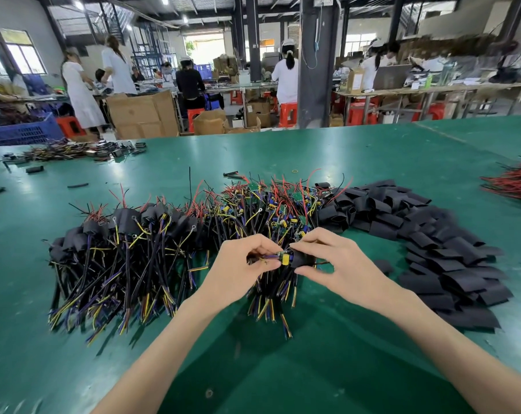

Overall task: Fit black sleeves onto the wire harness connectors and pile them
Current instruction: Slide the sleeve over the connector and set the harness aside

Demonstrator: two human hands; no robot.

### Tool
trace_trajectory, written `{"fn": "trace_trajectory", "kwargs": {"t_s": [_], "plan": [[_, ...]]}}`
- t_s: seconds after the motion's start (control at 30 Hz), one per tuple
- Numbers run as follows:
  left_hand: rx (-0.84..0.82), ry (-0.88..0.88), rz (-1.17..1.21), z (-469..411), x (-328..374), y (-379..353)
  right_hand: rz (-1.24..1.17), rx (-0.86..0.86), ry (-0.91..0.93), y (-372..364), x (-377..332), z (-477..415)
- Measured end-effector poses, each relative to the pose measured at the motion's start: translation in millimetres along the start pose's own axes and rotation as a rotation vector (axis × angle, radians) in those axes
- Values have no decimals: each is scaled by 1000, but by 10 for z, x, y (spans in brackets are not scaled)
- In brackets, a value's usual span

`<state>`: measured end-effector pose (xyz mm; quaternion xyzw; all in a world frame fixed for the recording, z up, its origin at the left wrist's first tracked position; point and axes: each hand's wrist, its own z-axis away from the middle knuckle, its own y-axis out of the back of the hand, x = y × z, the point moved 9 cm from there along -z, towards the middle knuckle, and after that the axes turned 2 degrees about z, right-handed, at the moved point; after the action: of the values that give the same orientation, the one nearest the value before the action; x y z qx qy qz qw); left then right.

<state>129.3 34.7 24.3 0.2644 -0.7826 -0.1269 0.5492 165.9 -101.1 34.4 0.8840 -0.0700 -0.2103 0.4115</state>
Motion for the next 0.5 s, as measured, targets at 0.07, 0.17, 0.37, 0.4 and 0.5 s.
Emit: {"fn": "trace_trajectory", "kwargs": {"t_s": [0.07,0.17,0.37,0.4,0.5], "plan": [[-11,-10,-10,1,9,-17,-24,-32,3,3,-1,-10],[-12,-14,-12,-1,11,-24,-40,-39,-6,14,0,-13],[-4,67,43,-9,-73,8,58,31,37,6,-69,16],[0,80,48,-10,-85,15,93,38,50,-2,-86,22],[10,113,56,-10,-116,25,227,54,104,-18,-139,34]]}}
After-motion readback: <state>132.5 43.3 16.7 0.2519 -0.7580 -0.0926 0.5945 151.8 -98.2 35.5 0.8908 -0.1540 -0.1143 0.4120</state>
